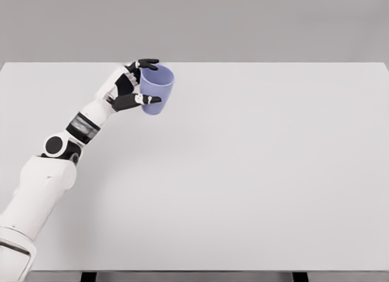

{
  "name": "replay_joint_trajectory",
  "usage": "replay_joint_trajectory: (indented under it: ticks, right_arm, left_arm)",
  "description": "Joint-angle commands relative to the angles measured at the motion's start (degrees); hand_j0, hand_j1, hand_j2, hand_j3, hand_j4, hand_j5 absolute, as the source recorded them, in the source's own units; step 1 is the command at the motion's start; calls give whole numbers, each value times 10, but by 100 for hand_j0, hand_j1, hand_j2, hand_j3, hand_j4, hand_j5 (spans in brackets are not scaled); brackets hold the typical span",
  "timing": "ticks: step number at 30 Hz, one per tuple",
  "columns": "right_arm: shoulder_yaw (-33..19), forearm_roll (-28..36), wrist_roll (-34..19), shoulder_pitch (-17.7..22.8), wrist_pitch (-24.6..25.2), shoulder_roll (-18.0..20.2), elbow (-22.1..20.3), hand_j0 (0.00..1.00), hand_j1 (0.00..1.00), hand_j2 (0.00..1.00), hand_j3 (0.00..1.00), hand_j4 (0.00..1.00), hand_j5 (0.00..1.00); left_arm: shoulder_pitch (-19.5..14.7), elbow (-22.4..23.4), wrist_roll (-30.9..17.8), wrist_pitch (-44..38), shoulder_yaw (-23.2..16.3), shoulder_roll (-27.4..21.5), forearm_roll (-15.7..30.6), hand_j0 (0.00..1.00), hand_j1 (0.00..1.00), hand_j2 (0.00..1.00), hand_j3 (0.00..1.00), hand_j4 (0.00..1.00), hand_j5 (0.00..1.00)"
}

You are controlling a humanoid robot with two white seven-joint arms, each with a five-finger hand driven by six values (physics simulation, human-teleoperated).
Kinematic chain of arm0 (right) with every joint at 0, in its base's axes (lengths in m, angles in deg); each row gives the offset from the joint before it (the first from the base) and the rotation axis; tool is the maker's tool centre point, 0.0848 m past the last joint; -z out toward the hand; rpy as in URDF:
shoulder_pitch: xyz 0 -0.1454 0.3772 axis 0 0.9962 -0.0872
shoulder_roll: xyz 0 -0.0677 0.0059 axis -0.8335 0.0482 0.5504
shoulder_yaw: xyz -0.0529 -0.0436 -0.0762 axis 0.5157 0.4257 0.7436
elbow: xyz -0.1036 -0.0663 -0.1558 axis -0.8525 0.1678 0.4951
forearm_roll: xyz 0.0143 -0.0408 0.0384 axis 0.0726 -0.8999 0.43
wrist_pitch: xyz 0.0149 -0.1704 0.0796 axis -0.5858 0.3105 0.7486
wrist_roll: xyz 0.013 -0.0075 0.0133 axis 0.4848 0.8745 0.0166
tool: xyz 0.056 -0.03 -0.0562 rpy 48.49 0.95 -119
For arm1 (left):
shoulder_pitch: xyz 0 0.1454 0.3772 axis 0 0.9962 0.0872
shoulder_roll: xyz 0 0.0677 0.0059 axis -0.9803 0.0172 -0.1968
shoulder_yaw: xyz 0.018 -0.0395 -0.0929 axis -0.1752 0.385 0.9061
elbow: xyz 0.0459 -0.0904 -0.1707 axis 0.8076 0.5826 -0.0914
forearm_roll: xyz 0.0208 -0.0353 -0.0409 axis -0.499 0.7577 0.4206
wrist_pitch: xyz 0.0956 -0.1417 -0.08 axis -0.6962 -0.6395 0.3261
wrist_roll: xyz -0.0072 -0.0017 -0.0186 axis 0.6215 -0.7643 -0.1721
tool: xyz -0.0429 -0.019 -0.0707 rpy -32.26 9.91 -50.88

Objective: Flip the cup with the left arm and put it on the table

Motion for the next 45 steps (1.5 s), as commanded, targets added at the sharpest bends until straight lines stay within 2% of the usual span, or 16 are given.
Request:
replay_joint_trajectory:
  ticks: [1,10,12,16,17,25,27,30,32,35,38,40,45]
  right_arm:
    - [0,0,0,0,0,0,0,100,100,100,100,100,100]
    - [0,0,0,0,0,0,0,100,100,100,100,100,100]
    - [0,0,0,0,0,0,0,100,100,100,100,100,100]
    - [0,0,0,0,0,0,0,100,100,100,100,100,100]
    - [0,0,0,0,0,0,0,100,100,100,100,100,100]
    - [0,0,0,0,0,0,0,100,100,100,100,100,100]
    - [0,0,0,0,0,0,0,100,100,100,100,100,100]
    - [0,0,0,0,0,0,0,100,100,100,100,100,100]
    - [0,0,0,0,0,0,0,100,100,100,100,100,100]
    - [0,0,0,0,0,0,0,100,100,100,100,100,100]
    - [0,0,0,0,0,0,0,100,100,100,100,100,100]
    - [0,0,0,0,0,0,0,100,100,100,100,100,100]
    - [0,0,0,0,0,0,0,100,100,100,100,100,100]
  left_arm:
    - [0,1,1,1,0,6,-1,63,63,63,63,63,63]
    - [6,12,1,0,0,11,-1,71,71,71,71,71,71]
    - [6,10,1,0,1,10,-1,77,77,77,77,77,77]
    - [7,9,1,0,1,9,-1,98,98,98,98,98,98]
    - [7,9,1,0,1,9,-1,100,100,100,100,100,100]
    - [9,3,1,0,4,1,-1,100,100,100,100,100,100]
    - [9,-2,1,0,4,-14,5,100,100,100,100,100,100]
    - [9,-44,1,1,3,-49,6,100,100,100,100,100,100]
    - [10,-99,1,1,5,-82,6,100,100,100,100,100,100]
    - [7,-148,1,1,5,-123,4,100,100,100,100,100,100]
    - [8,-118,1,-3,4,-165,-1,100,100,100,100,100,100]
    - [3,-88,1,-1,4,-204,-51,100,100,100,100,100,100]
    - [6,-86,1,20,3,-210,-91,100,100,100,100,100,100]
